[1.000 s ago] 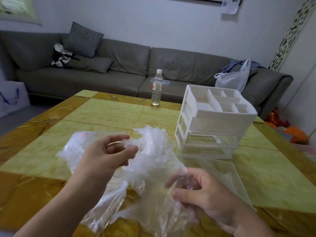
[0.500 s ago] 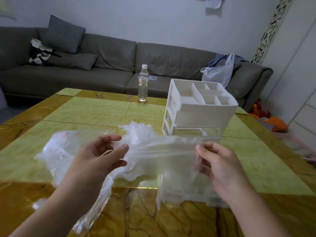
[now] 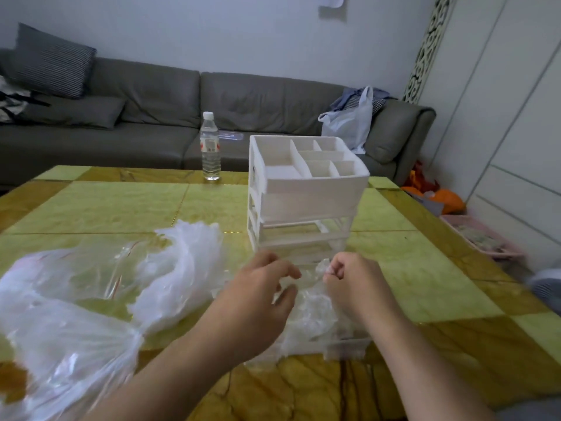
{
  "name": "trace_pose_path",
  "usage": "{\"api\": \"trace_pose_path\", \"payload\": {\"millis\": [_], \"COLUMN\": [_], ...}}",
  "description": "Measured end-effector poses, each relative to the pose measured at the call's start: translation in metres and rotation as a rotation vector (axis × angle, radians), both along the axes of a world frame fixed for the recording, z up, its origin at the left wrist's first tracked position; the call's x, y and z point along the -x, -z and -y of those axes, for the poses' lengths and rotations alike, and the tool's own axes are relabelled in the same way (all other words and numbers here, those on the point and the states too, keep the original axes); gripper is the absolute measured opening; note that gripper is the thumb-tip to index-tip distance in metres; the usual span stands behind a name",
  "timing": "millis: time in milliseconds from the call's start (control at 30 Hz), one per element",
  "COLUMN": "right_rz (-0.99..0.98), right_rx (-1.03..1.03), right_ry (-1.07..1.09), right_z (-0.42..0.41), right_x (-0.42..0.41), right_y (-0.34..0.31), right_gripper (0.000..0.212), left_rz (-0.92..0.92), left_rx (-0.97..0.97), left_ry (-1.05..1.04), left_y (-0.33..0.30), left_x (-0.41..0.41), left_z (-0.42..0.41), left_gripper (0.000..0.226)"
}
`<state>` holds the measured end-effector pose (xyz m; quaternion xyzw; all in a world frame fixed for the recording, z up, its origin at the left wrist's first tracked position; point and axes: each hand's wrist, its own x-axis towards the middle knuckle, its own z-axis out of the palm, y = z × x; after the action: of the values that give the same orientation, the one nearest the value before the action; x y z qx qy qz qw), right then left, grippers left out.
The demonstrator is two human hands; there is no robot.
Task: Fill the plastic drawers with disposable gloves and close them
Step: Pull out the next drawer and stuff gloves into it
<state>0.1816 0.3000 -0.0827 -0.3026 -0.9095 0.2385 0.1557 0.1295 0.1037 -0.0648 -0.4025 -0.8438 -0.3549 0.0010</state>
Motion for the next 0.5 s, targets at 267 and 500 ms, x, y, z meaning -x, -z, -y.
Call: {"api": "trace_pose_path", "payload": {"millis": [267,500], "right_rz": [0.211,0.307], "right_rx": [-0.211,-0.205], "right_ry": [0.006,0.029], "right_z": [0.0,0.006], "right_x": [-0.002,-0.002], "right_y": [-0.011,-0.015], "right_gripper": [0.014,0.024], "left_rz": [0.064,0.103], "left_rx": [0.713,0.819], "left_ry": [-0.078,-0.062], "left_y": [0.036,0.033], "left_x": [0.02,0.022], "left_z": [-0.051,-0.063], "left_gripper": [0.074,0.101]}}
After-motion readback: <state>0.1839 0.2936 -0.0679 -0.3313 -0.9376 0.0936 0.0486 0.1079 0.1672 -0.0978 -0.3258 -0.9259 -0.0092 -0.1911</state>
